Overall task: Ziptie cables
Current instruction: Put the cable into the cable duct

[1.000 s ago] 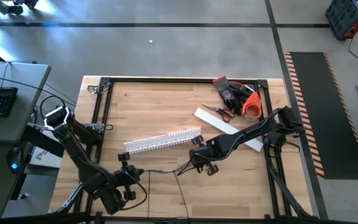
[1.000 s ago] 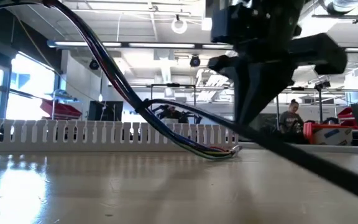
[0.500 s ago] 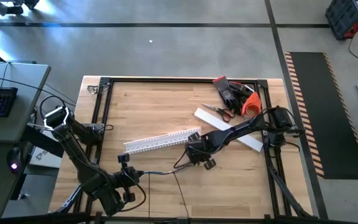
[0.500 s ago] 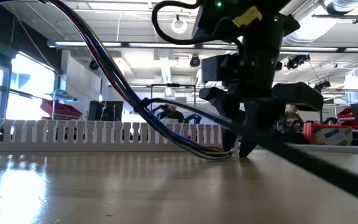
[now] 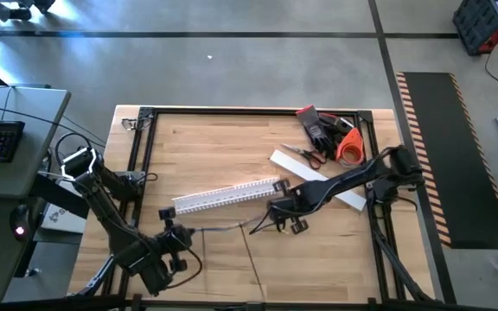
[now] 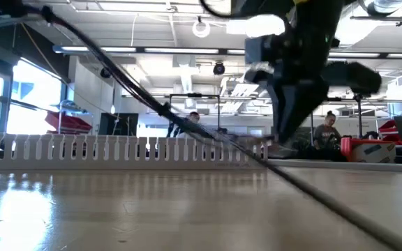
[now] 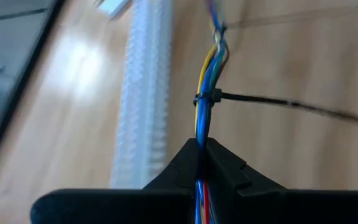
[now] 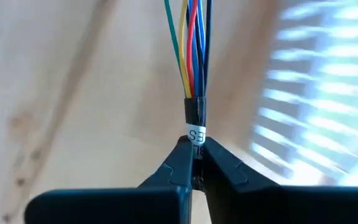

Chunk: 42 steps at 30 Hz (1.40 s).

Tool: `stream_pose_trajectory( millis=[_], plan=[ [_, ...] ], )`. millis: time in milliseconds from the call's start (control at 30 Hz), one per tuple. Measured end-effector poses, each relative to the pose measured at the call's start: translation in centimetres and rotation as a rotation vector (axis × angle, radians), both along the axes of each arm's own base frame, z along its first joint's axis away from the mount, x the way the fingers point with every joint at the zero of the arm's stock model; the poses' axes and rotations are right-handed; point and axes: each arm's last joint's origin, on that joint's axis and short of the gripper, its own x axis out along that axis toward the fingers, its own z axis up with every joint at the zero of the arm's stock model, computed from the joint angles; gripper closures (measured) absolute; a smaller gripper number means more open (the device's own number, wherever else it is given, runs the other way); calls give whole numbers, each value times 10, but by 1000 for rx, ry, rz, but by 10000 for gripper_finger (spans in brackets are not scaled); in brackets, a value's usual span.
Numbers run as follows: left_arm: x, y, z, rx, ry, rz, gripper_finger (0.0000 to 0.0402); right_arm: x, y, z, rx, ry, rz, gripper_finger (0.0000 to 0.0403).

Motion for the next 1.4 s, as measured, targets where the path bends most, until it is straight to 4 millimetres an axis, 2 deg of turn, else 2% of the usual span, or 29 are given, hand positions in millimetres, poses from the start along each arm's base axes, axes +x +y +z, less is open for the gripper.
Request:
stream_pose_trajectory(
  millis=[167, 267, 400, 567, 833, 967, 1233, 1400],
  plan=[
    [-2, 22, -8, 86, 141, 88, 401, -7, -11, 33, -68, -126, -88, 401],
    [1, 33, -19, 124, 211, 101, 401, -9, -22, 44, -108, -185, -162, 401],
    [1, 50, -40, 158, 312, 135, 401, -8, -39, 47, -137, -197, -242, 402],
    [-1, 64, -65, 167, 352, 152, 401, -6, -59, 46, -141, -189, -312, 402],
    [2, 80, -88, 149, 391, 147, 399, -6, -68, 45, -105, -167, -316, 403],
    [1, 85, -93, 136, 438, 163, 372, -6, -68, 45, -106, -166, -313, 403],
    [-2, 86, -93, 92, 488, 197, 281, -7, -72, 45, -114, -155, -324, 403],
    [-2, 78, -89, 83, 428, 195, 264, -4, -75, 38, -122, -127, -314, 403]
  ],
)
